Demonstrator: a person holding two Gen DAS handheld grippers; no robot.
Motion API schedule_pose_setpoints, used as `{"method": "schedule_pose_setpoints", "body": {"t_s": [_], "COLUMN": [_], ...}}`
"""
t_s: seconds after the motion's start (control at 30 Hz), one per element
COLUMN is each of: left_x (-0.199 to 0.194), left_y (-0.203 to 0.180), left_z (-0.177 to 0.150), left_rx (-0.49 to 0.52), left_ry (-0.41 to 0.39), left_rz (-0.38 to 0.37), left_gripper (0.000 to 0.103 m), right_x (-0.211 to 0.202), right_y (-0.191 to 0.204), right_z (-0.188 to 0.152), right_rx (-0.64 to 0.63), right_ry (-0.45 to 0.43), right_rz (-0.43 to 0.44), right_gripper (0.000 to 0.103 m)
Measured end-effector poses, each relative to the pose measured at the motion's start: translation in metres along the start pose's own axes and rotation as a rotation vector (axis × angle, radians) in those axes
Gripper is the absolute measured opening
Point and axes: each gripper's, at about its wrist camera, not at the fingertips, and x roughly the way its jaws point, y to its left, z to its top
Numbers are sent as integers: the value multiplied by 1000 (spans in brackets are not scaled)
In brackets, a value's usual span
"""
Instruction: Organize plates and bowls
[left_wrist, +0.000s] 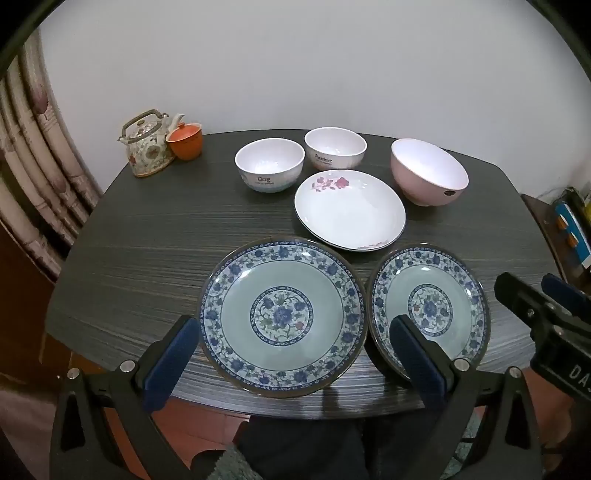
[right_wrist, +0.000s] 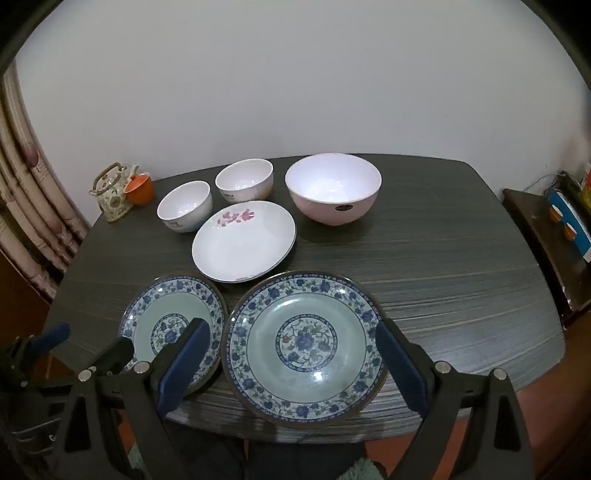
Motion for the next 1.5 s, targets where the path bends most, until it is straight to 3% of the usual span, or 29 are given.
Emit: {"method": "schedule_pose_setpoints", "body": {"t_s": [0.1,0.33,1.5], "left_x": [-1,2,2], "left_y": [6,19,20], "left_z": [-1,-7,-20], "left_rx": [-27,-79,-80], "left_ry": [-12,21,41], "left_rz": [-28,-16,1], "left_gripper": [102,102,102], "right_x": [3,-12,-10], "right_y": [2,5,19], "right_z": [-4,-2,-19], "right_rx": [-21,-17,-45], "right_ry": [-12,-16,-4], "right_rz": [-14,0,36], "right_gripper": [93,93,93]}}
